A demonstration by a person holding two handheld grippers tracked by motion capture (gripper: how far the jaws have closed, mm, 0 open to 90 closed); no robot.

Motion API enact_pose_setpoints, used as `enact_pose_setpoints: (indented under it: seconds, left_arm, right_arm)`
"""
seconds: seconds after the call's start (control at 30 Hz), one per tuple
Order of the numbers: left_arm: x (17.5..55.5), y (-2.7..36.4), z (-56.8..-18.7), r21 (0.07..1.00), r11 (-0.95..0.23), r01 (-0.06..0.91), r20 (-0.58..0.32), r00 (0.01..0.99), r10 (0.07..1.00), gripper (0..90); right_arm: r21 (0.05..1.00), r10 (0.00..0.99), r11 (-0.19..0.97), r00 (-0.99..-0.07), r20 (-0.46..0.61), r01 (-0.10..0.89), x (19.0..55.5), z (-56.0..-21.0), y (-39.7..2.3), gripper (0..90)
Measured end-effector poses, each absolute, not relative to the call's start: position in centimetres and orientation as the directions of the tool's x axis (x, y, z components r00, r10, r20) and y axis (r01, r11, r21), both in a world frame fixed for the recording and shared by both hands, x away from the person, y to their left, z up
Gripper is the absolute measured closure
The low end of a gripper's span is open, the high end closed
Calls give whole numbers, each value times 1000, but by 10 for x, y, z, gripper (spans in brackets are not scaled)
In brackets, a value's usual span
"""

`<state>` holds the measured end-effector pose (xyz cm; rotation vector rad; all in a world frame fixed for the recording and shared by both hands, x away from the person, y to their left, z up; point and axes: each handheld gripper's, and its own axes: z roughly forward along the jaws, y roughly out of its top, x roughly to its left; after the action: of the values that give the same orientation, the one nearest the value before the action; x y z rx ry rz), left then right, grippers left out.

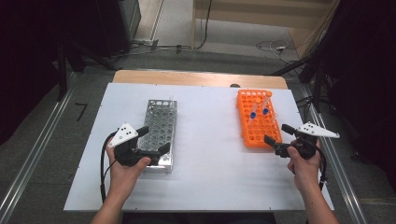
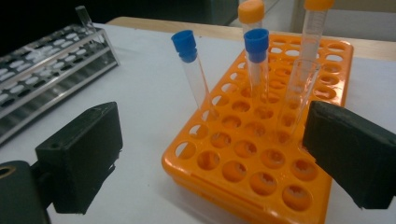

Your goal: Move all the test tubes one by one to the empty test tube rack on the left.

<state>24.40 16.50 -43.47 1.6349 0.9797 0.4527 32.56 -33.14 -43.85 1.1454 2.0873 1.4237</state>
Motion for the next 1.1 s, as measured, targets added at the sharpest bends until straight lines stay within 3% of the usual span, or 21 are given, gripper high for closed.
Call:
enact_pose_setpoints:
  seconds: [0.23,0.5,0.83,0.97,1.1]
  left_arm:
    - [245,166,-437,928,-23,371,-213,581,785,0]
    - [245,170,-439,927,-18,375,-218,577,787,0]
    - [246,169,-440,925,-20,380,-219,575,788,0]
    - [245,169,-441,923,-23,383,-218,572,790,0]
    - [245,169,-441,924,-24,382,-217,574,790,0]
  right_arm:
    - [876,837,98,-515,184,472,361,-457,-340,297]
    - [867,864,110,-478,158,486,379,-472,-340,511]
    - [876,886,151,-455,85,458,386,-482,-329,633]
    - [881,886,186,-463,41,434,385,-483,-324,729]
    - [882,886,209,-464,13,423,384,-483,-321,736]
